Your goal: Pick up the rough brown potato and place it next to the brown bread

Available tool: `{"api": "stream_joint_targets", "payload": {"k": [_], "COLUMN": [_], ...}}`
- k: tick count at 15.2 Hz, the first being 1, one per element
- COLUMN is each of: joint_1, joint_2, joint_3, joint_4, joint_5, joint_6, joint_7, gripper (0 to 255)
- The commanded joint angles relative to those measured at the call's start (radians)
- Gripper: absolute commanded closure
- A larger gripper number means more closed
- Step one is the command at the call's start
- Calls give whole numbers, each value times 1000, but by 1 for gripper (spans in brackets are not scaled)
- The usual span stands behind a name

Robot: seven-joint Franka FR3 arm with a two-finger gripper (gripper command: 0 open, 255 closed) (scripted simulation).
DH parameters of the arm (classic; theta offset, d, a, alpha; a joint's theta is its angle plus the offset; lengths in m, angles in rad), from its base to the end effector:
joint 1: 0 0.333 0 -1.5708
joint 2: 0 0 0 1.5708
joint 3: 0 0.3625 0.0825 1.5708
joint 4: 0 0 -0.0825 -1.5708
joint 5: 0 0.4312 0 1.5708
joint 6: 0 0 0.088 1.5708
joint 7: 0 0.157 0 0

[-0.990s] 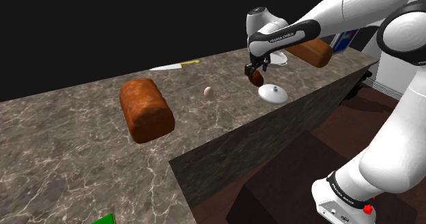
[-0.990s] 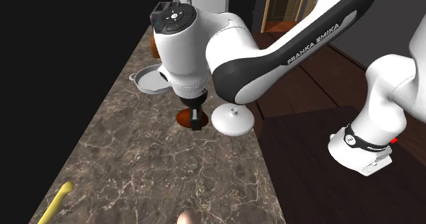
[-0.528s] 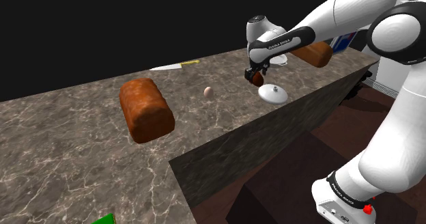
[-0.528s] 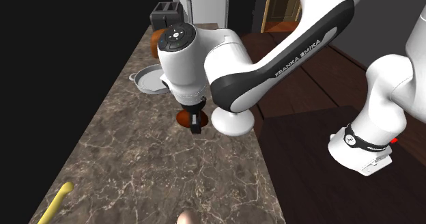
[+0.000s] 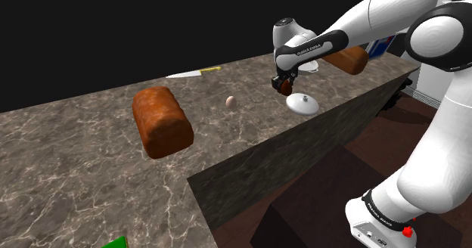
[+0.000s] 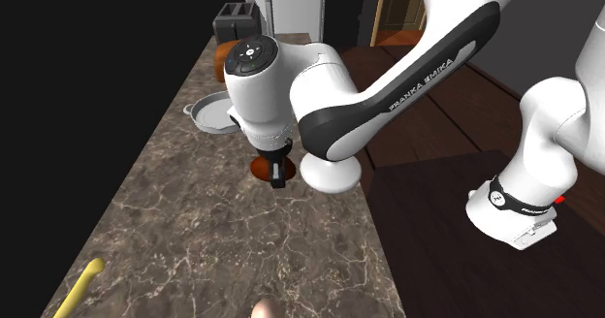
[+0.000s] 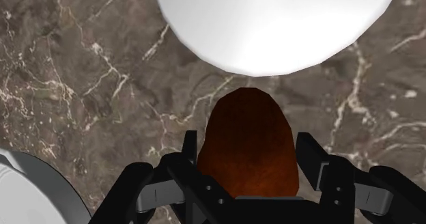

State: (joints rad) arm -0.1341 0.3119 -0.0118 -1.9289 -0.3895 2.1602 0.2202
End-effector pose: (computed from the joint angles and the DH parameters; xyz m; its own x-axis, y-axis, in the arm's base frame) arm 0.6464 -0.1261 0.2909 0.9890 -0.1410 -0.0454 -0.1194 -0.9403 0.3186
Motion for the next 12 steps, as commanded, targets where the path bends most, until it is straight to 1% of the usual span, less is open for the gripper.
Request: {"api": "stream_joint_targets", "payload": {"k": [1,9,12], "joint_1": [0,0,0], "joint_2": [1,1,-20], "joint_3": [0,0,2], "joint_4": [0,0,12], "joint_5": [0,0,7], "joint_6": [0,0,-32], "joint_7": [0,0,-13], "gripper": [255,255,255]}}
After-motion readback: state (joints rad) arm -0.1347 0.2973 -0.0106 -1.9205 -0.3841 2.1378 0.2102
